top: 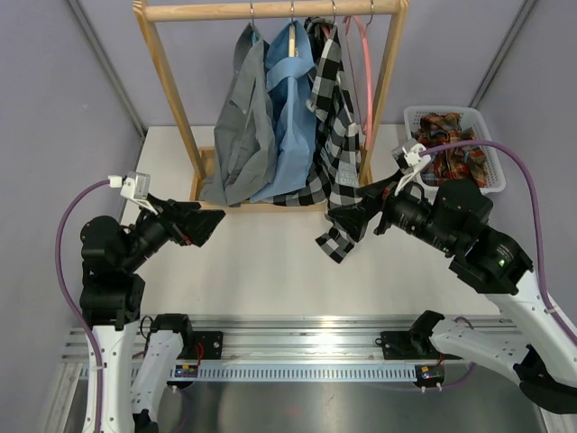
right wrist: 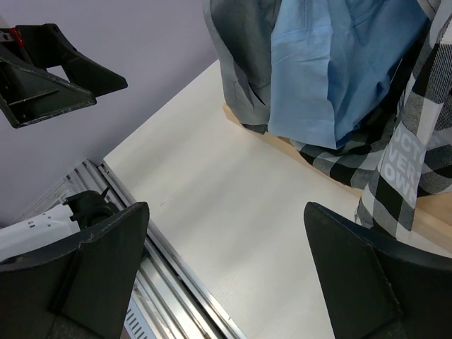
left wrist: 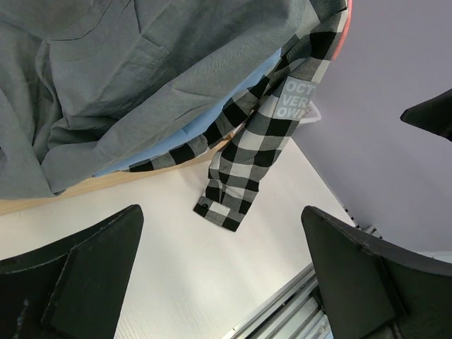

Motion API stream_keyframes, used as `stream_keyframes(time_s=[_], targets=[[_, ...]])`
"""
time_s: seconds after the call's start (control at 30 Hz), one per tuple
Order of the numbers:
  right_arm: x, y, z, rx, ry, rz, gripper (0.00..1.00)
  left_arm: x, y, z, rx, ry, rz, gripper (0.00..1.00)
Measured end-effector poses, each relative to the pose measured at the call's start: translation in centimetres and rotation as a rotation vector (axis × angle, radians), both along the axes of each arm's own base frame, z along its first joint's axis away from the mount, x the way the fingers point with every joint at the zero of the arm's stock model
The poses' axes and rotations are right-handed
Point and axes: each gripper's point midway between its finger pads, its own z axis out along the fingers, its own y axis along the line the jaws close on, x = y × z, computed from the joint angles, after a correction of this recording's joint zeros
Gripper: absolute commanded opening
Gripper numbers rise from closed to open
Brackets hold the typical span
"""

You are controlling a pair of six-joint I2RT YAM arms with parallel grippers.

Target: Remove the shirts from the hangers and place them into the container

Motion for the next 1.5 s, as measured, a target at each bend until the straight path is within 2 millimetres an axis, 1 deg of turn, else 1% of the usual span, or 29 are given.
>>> stream_keyframes(time_s=[0.2, 0.27, 0.37, 0.4, 0.5, 0.57, 0.67, 0.77, 0.83, 1.0, 1.07, 1.2, 1.33, 1.4, 1.5], targets=[[0.5, 0.3, 0.5, -0.002, -0.016, -0.004, 0.99, -0.1, -0.1, 0.1, 0.0, -0.002, -0.009, 0.99], [1.4, 0.4, 1.1, -0.016, -0.02, -0.032, 1.0, -0.1, -0.1, 0.1, 0.0, -0.003, -0.011, 0.99], [3.8, 0.5, 2.5, -0.047, -0.044, -0.115, 0.99, -0.1, -0.2, 0.1, 0.0, -0.004, -0.013, 0.99], [4.6, 0.4, 3.3, -0.051, -0.058, -0.146, 0.99, -0.1, -0.2, 0.1, 0.0, -0.004, -0.013, 0.99], [7.7, 0.8, 4.5, -0.095, -0.084, -0.24, 0.99, -0.1, -0.2, 0.1, 0.0, -0.003, -0.013, 0.99], [9.5, 1.0, 4.7, -0.14, -0.09, -0.295, 0.99, -0.1, -0.2, 0.1, 0.0, -0.003, -0.013, 0.99], [11.7, 1.3, 4.6, -0.189, -0.101, -0.358, 1.0, -0.1, -0.2, 0.1, 0.0, -0.003, -0.013, 0.99], [13.2, 1.2, 3.9, -0.248, -0.111, -0.408, 1.0, -0.2, -0.2, 0.0, 0.0, -0.002, -0.013, 0.99], [14.1, 1.0, 4.0, -0.282, -0.126, -0.442, 1.0, -0.2, -0.2, 0.0, 0.0, -0.001, -0.013, 0.99], [16.1, 0.7, 5.1, -0.334, -0.176, -0.519, 0.99, -0.4, -0.2, 0.1, 0.0, -0.009, -0.013, 0.99], [16.8, 0.8, 5.2, -0.357, -0.192, -0.533, 1.0, -0.5, -0.2, 0.2, 0.0, -0.013, -0.012, 0.99], [17.5, 1.0, 5.7, -0.383, -0.219, -0.546, 0.99, -0.5, -0.2, 0.2, 0.0, -0.012, -0.012, 0.99], [18.3, 1.0, 7.1, -0.377, -0.251, -0.561, 1.0, -0.5, -0.2, 0.1, 0.0, -0.012, -0.012, 0.99], [19.0, 0.5, 7.6, -0.374, -0.258, -0.58, 0.99, -0.5, -0.1, -0.1, 0.0, -0.007, -0.012, 0.99], [20.6, -0.7, 7.1, -0.38, -0.244, -0.615, 0.96, -0.5, -0.1, -0.3, 0.0, -0.004, -0.012, 0.99]])
